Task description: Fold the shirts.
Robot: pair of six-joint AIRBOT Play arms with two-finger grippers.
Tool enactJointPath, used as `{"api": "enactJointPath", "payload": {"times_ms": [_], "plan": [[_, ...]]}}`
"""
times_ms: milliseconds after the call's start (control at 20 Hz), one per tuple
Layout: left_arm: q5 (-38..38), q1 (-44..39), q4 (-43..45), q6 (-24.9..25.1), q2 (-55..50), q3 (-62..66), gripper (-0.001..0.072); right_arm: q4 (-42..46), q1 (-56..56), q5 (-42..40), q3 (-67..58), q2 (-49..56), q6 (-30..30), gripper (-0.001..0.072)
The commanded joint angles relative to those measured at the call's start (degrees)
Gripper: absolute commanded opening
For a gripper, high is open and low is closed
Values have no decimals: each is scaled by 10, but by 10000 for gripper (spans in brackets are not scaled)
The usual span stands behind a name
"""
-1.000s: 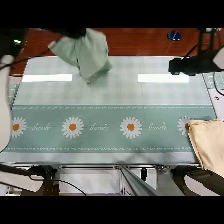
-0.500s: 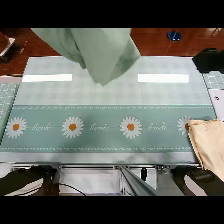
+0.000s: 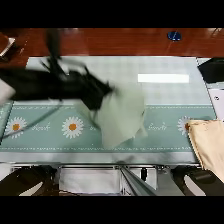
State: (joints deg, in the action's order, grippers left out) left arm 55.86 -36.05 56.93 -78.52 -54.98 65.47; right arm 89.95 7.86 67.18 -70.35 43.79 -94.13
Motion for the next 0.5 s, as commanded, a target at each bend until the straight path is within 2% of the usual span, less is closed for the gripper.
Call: {"api": "enactJointPath", "payload": {"times_ms": [0,200,250,300,350,450], "plan": [[-63,-12,-48,-4,-17,-163,19,-15,0,-23,74,-2,-16,406],[-73,-32,-86,8,-144,-174,21,-40,0,-62,162,20,-28,405],[-70,-34,-95,6,-174,-170,77,-43,0,-63,166,33,-28,406],[-54,-33,-95,3,-195,-162,312,-56,0,-64,165,47,-28,406],[-21,-28,-91,5,-211,-148,504,-73,0,-71,165,58,-27,406],[75,4,-48,3,-213,-109,507,-75,-4,-96,157,71,10,407]]}}
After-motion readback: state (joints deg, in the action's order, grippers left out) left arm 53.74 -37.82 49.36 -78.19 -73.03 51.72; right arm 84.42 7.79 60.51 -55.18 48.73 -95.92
